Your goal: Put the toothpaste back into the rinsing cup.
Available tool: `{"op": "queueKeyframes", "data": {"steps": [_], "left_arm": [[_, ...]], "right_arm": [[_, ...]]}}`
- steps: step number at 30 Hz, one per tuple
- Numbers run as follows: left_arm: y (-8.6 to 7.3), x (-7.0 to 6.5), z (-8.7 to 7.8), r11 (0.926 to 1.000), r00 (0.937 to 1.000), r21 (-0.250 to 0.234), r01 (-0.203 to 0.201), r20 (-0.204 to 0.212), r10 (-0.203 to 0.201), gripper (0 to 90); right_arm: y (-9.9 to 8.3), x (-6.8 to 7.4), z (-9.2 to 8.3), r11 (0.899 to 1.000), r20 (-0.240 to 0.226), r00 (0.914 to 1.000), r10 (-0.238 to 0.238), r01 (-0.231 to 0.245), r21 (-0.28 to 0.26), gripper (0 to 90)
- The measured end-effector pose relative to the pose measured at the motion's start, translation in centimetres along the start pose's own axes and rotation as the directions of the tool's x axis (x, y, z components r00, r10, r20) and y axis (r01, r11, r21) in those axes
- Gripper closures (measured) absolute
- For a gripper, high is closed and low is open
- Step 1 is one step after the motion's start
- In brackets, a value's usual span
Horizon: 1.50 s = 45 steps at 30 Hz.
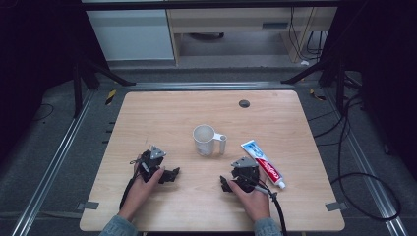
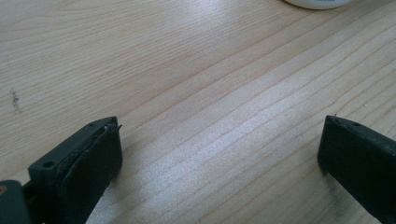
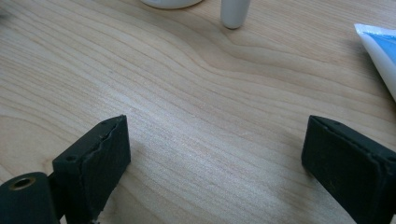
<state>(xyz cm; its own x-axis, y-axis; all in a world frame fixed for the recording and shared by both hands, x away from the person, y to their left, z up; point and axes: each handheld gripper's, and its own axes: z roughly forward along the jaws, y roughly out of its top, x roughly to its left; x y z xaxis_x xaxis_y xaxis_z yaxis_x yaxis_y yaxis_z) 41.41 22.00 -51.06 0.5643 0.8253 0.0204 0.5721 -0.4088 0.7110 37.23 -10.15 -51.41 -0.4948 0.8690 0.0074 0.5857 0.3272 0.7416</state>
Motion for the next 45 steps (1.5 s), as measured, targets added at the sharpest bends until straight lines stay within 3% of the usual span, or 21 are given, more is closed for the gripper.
{"op": "queueKeyframes", "data": {"steps": [3, 6, 10, 16, 24, 28, 30, 36, 41, 45], "left_arm": [[0.1, 0.1, 0.0, 1.0, 1.0, 0.001, -0.004, 0.002, 0.004, 0.0], [0.1, 0.1, 0.1, 1.0, 1.0, 0.001, -0.005, 0.003, 0.005, 0.0], [0.1, 0.1, 0.1, 1.0, 1.0, 0.001, -0.006, 0.003, 0.006, 0.0], [0.0, 0.0, 0.0, 1.0, 1.0, 0.001, -0.004, 0.001, 0.004, 0.0], [0.0, 0.0, 0.0, 1.0, 1.0, 0.002, -0.002, -0.001, 0.002, 0.0], [0.0, 0.0, 0.0, 1.0, 1.0, 0.001, -0.002, -0.001, 0.002, 0.0], [0.0, 0.0, 0.0, 1.0, 1.0, 0.002, -0.002, 0.0, 0.002, 0.0], [0.2, 0.0, 0.2, 1.0, 1.0, 0.001, -0.002, -0.001, 0.002, 0.0], [0.3, 0.0, 0.3, 1.0, 1.0, 0.0, 0.0, -0.001, 0.0, 0.0], [0.3, 0.0, 0.3, 1.0, 1.0, -0.001, 0.0, -0.001, 0.0, 0.0]], "right_arm": [[0.0, -0.1, 0.0, 1.0, -0.007, 0.9999, -0.008, 0.008, 0.003, 8.2], [0.1, -0.6, -0.7, 0.999, -0.024, 0.9996, -0.017, 0.018, 0.041, 11.3], [0.6, -0.9, -2.7, 0.996, 0.021, 0.9981, -0.058, 0.057, 0.063, 12.6], [3.3, -2.6, -6.8, 0.984, 0.066, 0.986, -0.153, 0.146, 0.1, 16.6], [5.5, -5.1, -9.2, 0.974, 0.104, 0.9784, -0.178, 0.16, 0.162, 24.2], [6.1, -5.6, -9.6, 0.969, 0.095, 0.9792, -0.179, 0.159, 0.19, 26.5], [6.9, -6.0, -9.9, 0.959, 0.101, 0.9757, -0.195, 0.168, 0.231, 28.5], [8.2, -6.8, -10.3, 0.954, 0.096, 0.976, -0.195, 0.167, 0.247, 29.1], [9.0, -7.7, -10.0, 0.951, 0.079, 0.9822, -0.17, 0.143, 0.274, 32.6], [9.6, -8.3, -9.4, 0.942, 0.062, 0.9855, -0.158, 0.132, 0.309, 35.3]]}}
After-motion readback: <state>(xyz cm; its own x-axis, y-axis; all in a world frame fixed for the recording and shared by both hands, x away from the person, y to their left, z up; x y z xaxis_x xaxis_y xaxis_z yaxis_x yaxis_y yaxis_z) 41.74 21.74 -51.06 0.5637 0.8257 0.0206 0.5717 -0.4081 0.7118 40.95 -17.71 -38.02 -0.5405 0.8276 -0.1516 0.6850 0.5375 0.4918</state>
